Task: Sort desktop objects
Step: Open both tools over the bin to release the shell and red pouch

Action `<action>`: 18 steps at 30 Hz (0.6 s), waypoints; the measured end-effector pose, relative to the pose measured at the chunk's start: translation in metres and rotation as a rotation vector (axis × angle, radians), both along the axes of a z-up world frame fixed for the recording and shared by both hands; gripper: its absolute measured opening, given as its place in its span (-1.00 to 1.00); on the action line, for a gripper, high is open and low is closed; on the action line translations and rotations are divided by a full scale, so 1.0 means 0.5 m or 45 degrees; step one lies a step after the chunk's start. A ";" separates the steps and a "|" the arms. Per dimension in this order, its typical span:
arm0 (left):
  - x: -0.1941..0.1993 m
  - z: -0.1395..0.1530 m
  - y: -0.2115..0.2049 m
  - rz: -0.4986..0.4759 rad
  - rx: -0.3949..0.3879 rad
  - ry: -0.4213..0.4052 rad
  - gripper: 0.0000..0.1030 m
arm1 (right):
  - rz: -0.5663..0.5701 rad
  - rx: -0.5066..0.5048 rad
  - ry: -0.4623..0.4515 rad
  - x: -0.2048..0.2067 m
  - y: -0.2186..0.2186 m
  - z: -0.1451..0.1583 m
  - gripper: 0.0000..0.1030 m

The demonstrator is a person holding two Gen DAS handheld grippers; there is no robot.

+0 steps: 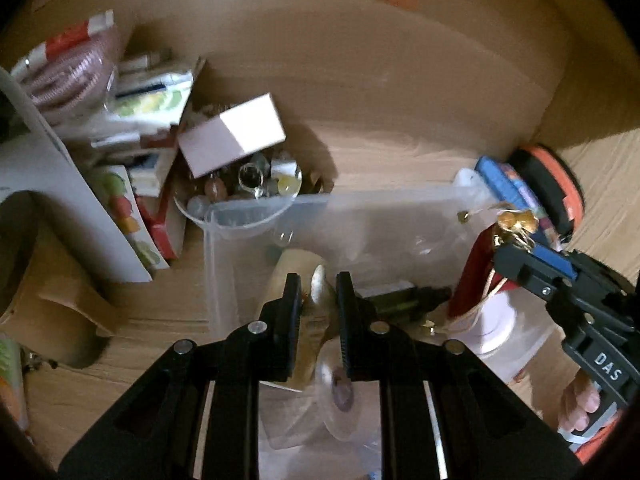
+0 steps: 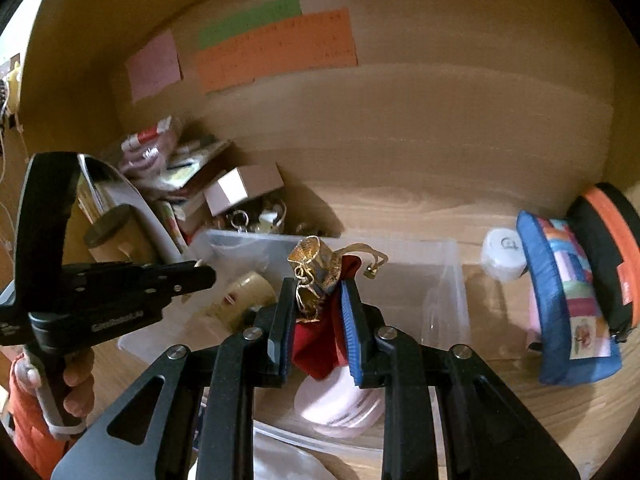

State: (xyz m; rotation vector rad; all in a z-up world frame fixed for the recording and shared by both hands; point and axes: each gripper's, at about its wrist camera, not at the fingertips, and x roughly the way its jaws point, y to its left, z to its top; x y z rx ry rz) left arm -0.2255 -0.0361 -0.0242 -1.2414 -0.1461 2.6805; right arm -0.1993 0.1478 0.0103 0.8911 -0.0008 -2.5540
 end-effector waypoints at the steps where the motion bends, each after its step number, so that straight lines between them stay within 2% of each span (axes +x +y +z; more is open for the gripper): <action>1: -0.003 -0.003 0.003 -0.002 -0.002 -0.006 -0.68 | 0.002 0.003 -0.008 -0.002 -0.001 -0.005 -0.62; 7: -0.008 -0.018 0.009 -0.004 -0.021 -0.025 -0.68 | 0.035 0.046 -0.081 -0.017 -0.017 -0.037 -0.62; 13: -0.006 -0.021 0.023 -0.004 -0.066 -0.009 -0.67 | 0.048 0.071 -0.086 -0.014 -0.024 -0.043 -0.52; 15: -0.005 -0.021 0.025 -0.004 -0.073 -0.007 -0.62 | 0.038 0.088 -0.078 -0.013 -0.026 -0.044 -0.50; 18: -0.002 -0.020 0.027 -0.015 -0.074 -0.004 -0.48 | 0.035 0.114 -0.074 -0.012 -0.029 -0.045 -0.33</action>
